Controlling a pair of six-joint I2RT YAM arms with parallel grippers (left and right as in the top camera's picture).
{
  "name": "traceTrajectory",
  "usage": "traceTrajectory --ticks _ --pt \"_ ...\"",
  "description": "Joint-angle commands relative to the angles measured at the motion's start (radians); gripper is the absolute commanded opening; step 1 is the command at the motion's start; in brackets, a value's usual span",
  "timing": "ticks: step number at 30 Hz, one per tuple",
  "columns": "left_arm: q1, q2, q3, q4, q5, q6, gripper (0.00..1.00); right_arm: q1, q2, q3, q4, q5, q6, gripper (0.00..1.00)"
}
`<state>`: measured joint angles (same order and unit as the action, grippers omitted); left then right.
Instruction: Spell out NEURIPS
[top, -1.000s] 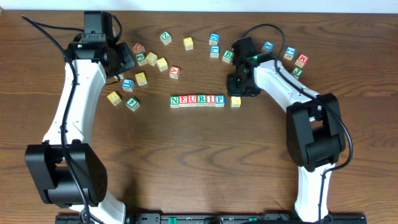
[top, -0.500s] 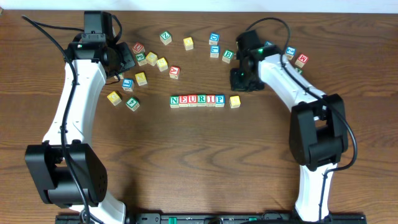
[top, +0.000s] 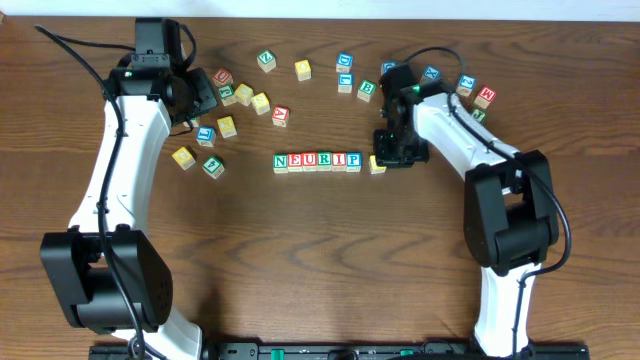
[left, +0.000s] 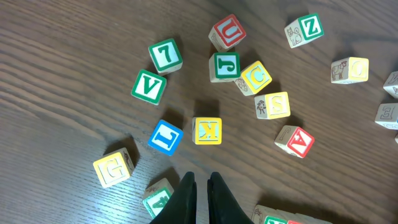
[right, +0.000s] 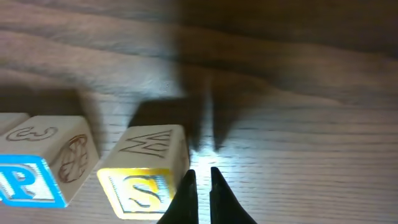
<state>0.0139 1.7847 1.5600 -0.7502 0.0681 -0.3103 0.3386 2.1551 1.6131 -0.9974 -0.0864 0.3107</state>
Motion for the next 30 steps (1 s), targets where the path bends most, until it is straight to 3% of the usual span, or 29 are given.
traceTrajectory --ticks 1,30 --pt "0.001 0.009 -0.008 0.003 -0.016 0.002 0.08 0.018 -0.029 -0.010 0.018 0.004 0.010 0.04" --pt "0.000 0.009 -0.008 0.003 -0.016 0.002 0.08 0.067 -0.029 -0.011 0.117 0.002 0.022 0.03"
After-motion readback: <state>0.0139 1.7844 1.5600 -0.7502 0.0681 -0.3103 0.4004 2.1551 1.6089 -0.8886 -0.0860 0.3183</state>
